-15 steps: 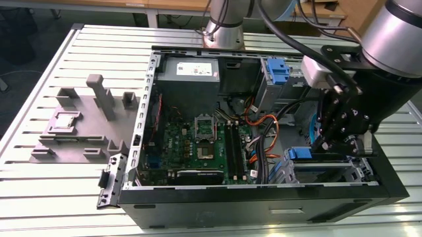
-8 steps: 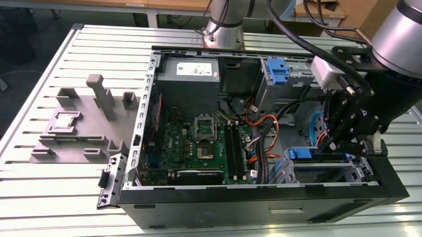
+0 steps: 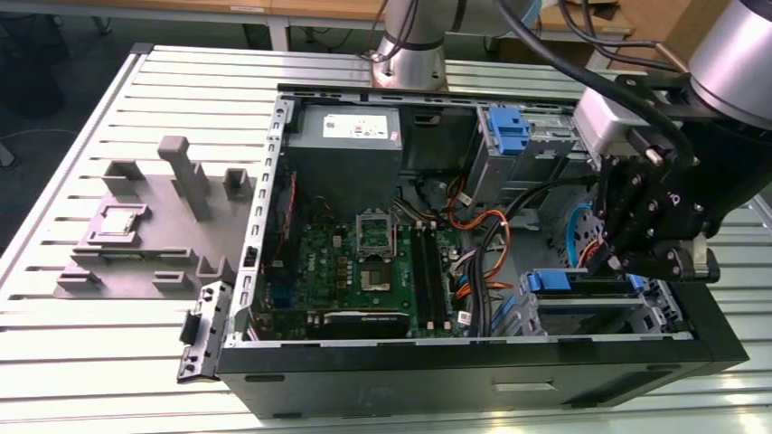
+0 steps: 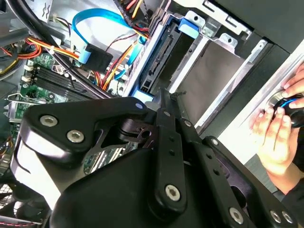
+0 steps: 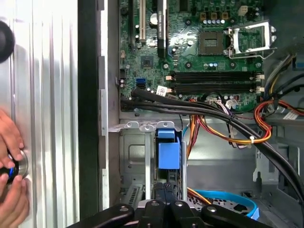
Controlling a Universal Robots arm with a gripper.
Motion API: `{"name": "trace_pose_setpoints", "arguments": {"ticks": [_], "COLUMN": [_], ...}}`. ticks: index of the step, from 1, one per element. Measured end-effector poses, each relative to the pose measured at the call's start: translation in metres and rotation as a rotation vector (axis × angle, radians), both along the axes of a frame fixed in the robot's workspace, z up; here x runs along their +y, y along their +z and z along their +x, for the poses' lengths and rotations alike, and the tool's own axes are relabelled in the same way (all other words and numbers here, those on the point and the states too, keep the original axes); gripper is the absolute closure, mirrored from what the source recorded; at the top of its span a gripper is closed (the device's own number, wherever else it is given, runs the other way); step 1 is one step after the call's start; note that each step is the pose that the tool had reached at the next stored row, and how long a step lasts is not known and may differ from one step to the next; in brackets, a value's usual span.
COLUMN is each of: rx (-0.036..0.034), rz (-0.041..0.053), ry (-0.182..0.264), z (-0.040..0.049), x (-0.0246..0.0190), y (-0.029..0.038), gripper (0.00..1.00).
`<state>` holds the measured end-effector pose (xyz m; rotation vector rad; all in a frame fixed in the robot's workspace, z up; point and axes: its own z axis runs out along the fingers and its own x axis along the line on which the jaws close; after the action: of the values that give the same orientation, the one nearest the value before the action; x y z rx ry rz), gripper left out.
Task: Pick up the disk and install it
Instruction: 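Insert the first disk wire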
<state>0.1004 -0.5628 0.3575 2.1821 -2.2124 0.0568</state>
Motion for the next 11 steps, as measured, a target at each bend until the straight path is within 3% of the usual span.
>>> {"name": "trace_pose_setpoints", "arguments": {"ticks": [5,7,11], "rx": [-0.0008,-0.0097,-0.0379], "rz": [-0.0002,-0.0005,-0.0019], "ry": [0.088,0.096,0.1], "z": [-0.0001,-0.0001,0.0008], "x": [0.0,-0.0001,0.0], "y": [-0.0008,-0.001,-0.001], "gripper": [0.9,0.9,0.9]}}
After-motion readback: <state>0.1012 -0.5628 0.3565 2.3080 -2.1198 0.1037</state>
